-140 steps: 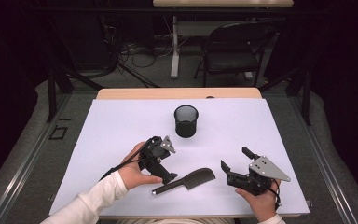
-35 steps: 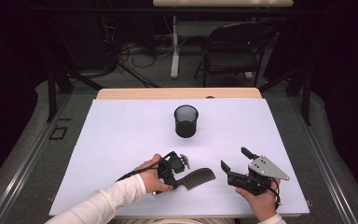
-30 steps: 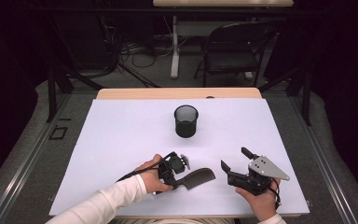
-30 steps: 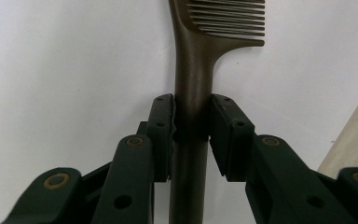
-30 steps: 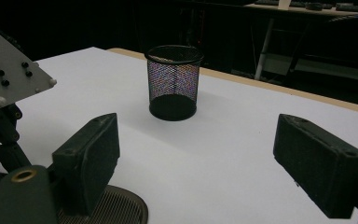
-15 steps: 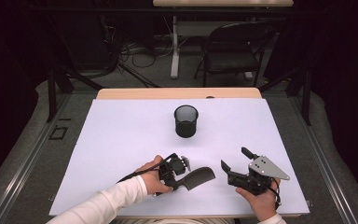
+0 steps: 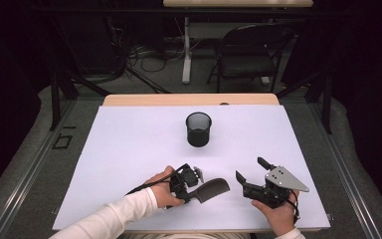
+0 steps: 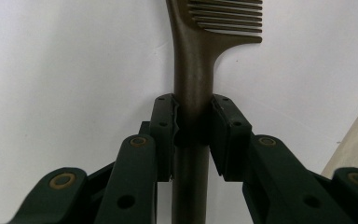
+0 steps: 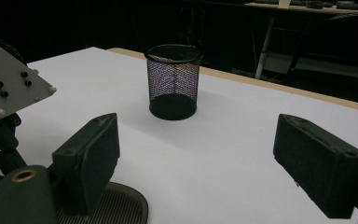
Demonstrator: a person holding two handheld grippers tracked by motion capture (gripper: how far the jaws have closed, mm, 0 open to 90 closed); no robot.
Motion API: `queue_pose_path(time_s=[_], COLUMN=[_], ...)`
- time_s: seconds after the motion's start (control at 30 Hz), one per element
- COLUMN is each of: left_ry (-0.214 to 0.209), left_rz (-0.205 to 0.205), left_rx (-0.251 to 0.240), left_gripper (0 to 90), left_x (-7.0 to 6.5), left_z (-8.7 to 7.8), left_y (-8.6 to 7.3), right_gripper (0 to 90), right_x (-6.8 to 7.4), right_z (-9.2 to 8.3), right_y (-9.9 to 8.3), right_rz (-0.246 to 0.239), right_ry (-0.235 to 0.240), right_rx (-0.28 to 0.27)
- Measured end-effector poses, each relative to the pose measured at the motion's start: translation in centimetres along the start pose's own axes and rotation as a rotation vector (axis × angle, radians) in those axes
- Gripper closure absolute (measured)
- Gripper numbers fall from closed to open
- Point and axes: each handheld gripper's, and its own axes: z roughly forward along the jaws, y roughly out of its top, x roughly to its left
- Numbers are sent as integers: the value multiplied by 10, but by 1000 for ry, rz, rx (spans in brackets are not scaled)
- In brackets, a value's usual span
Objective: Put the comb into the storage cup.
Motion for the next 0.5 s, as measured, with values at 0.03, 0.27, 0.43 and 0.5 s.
queue_pose_path(time_s=[0.03, 0.27, 0.43, 0.5], left_ry=[2, 4, 0, 7], left_rz=[-1, 0, -12, -17], left_rx=[-3, -2, -17, -27], left_gripper=[722, 724, 724, 725], left_x=[0, -1, 1, 1], left_z=[0, 0, 0, -1], left_y=[0, 0, -1, -2], right_gripper=[144, 145, 145, 145], right_x=[0, 0, 0, -1], right_z=[0, 1, 1, 1], right_y=[0, 0, 0, 0], right_rz=[1, 0, 4, 3], right_ry=[0, 0, 0, -1], right_rx=[0, -2, -5, -3])
